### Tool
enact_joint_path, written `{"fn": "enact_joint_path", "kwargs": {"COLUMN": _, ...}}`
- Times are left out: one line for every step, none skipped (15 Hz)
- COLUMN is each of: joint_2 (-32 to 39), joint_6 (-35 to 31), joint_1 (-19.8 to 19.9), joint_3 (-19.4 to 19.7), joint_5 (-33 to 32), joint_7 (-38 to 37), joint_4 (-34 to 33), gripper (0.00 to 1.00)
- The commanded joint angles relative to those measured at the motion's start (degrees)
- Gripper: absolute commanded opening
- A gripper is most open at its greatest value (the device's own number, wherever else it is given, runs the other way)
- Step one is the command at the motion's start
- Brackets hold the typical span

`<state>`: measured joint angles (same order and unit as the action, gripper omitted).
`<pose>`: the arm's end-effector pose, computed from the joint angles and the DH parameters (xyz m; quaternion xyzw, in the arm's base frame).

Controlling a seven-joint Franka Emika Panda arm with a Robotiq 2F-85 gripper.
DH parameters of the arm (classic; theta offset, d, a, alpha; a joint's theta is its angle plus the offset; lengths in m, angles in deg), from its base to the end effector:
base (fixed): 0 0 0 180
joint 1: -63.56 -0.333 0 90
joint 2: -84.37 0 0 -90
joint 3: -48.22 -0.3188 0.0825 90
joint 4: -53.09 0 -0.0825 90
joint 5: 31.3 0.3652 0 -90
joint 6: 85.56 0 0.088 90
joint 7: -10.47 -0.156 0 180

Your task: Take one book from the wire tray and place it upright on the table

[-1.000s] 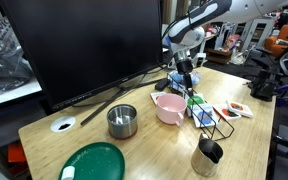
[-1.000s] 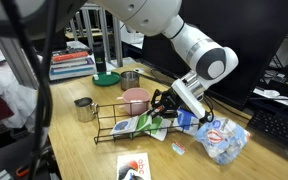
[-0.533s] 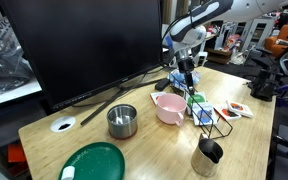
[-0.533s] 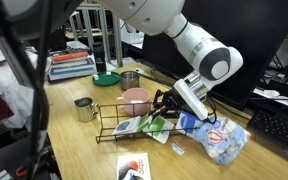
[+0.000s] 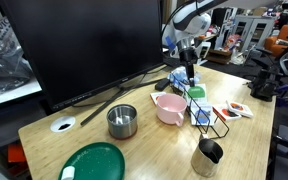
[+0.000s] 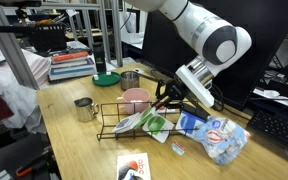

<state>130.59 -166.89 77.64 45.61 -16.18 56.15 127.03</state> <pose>0.6142 -0.0848 0.2120 -0.8989 -0.2498 0.2183 0.2862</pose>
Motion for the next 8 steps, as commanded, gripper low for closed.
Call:
{"fn": "enact_joint_path", "kwargs": {"joint_2": -6.6, "joint_6": -4.2, "joint_1": -0.1, "joint_3": -0.2, "joint_5": 0.6, "joint_7": -0.5, "joint_4": 8.0, "gripper": 0.04}}
{"fn": "enact_joint_path", "kwargs": {"joint_2": -8.0, "joint_6": -5.2, "joint_1": -0.3, "joint_3": 0.0, "joint_5": 0.7, "joint_7": -0.7, "joint_4": 9.5, "gripper": 0.04}}
{"fn": "enact_joint_path", "kwargs": {"joint_2": -9.1, "joint_6": -6.4, "joint_1": -0.4, "joint_3": 0.1, "joint_5": 0.9, "joint_7": -0.9, "joint_4": 10.8, "gripper": 0.04}}
{"fn": "enact_joint_path", "kwargs": {"joint_2": -10.4, "joint_6": -8.1, "joint_1": -0.5, "joint_3": 0.2, "joint_5": 1.0, "joint_7": -1.1, "joint_4": 12.3, "gripper": 0.04}}
{"fn": "enact_joint_path", "kwargs": {"joint_2": -11.4, "joint_6": -9.8, "joint_1": -0.5, "joint_3": 0.3, "joint_5": 1.2, "joint_7": -1.3, "joint_4": 13.6, "gripper": 0.04}}
{"fn": "enact_joint_path", "kwargs": {"joint_2": -12.4, "joint_6": -11.3, "joint_1": -0.5, "joint_3": 0.3, "joint_5": 1.4, "joint_7": -1.5, "joint_4": 14.9, "gripper": 0.04}}
{"fn": "enact_joint_path", "kwargs": {"joint_2": -13.4, "joint_6": -13.3, "joint_1": -0.5, "joint_3": 0.3, "joint_5": 1.7, "joint_7": -1.7, "joint_4": 16.4, "gripper": 0.04}}
{"fn": "enact_joint_path", "kwargs": {"joint_2": -14.3, "joint_6": -15.3, "joint_1": -0.6, "joint_3": 0.3, "joint_5": 1.9, "joint_7": -1.9, "joint_4": 17.8, "gripper": 0.04}}
